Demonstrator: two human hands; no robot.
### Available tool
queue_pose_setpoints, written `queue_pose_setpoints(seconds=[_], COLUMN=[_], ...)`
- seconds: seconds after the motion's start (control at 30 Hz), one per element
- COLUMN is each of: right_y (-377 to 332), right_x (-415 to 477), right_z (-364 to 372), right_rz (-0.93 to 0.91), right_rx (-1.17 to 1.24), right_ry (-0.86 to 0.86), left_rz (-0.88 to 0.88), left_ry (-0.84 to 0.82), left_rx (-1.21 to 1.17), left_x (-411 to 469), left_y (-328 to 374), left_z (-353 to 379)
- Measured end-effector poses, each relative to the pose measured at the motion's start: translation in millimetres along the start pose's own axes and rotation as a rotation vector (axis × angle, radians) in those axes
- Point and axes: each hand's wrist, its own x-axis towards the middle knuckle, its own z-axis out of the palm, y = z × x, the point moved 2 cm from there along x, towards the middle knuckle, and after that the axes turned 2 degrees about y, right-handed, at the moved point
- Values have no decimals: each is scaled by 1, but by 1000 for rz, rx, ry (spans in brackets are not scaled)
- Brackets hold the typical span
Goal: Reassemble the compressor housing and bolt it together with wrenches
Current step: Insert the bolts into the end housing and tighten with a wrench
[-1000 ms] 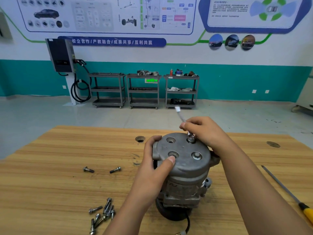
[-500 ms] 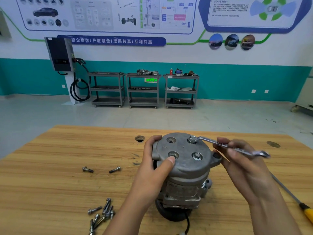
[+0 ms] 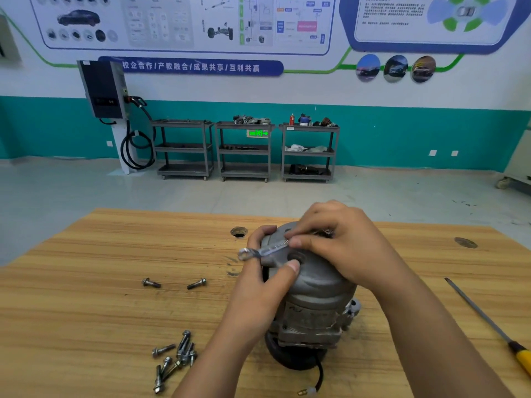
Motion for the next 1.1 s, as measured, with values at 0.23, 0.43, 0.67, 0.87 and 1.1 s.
queue_pose_setpoints(seconds=[0.23,0.43,0.67,0.87,1.1], right_y=[24,58,83,65,27], right_x=[39,26,-15,-62,-69], right_z=[1,-14,-15,-3,-1], right_rz=[348,649,695,248,-83], right_rx=[-63,284,1062,1124,333], right_ry=[90,239,391,619,348], left_rz=[-5,-17,-26,-18,-9], left_ry=[-23,-23,-37,-36,-15], left_rx=[13,16,8,-10,-15], left_x=[-1,-2,-1,0,0], left_y=[1,1,1,0,-1], left_z=[0,-1,-1,-1,0])
